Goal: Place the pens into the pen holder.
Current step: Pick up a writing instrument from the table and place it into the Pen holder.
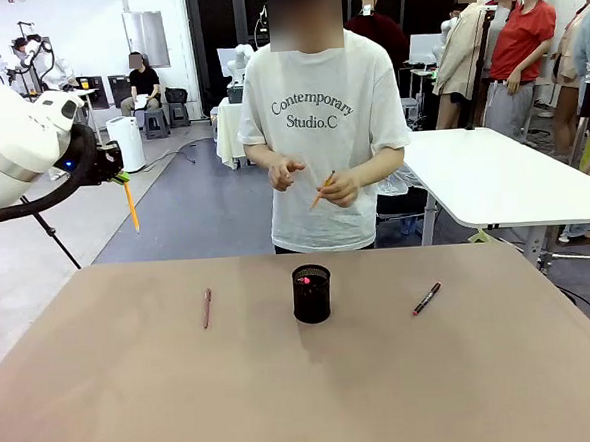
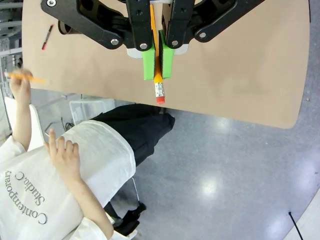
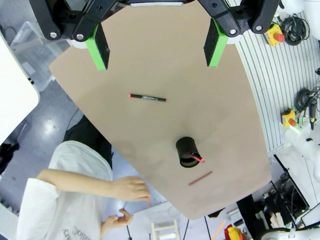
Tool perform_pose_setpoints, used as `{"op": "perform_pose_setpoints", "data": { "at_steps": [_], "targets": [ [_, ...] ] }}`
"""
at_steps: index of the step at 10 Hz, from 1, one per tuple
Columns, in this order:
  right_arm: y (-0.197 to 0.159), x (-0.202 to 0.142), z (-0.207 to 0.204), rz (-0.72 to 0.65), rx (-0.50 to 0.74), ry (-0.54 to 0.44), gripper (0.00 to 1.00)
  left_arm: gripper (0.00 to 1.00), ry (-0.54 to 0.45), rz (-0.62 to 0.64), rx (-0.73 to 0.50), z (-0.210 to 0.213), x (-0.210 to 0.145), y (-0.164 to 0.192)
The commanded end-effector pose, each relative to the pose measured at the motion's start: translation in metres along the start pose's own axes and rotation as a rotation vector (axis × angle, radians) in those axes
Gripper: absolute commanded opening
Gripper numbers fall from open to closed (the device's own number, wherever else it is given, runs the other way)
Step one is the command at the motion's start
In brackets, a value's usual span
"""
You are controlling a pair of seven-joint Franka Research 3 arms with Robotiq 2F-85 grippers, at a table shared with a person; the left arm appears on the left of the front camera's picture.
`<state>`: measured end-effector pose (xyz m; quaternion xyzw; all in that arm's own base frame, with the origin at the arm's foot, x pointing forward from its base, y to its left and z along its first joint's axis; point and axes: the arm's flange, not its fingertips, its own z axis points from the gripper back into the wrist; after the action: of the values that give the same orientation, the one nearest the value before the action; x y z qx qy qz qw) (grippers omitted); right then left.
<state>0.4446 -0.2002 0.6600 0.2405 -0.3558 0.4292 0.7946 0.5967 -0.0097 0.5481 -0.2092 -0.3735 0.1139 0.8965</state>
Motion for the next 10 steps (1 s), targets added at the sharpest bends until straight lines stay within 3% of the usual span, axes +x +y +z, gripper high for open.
{"op": "perform_pose_setpoints", "data": {
  "at_steps": [1, 10],
  "targets": [
    [0.0031, 0.0005, -0.001, 0.01, 0.0, -0.007, 1.0, 0.0, 0.006, 0.006, 0.004, 0.0017, 0.0038, -0.003],
    [0.0031, 0.0005, -0.001, 0.01, 0.0, -0.007, 1.0, 0.0, 0.006, 0.006, 0.004, 0.0017, 0.0038, -0.003]
  ]
}}
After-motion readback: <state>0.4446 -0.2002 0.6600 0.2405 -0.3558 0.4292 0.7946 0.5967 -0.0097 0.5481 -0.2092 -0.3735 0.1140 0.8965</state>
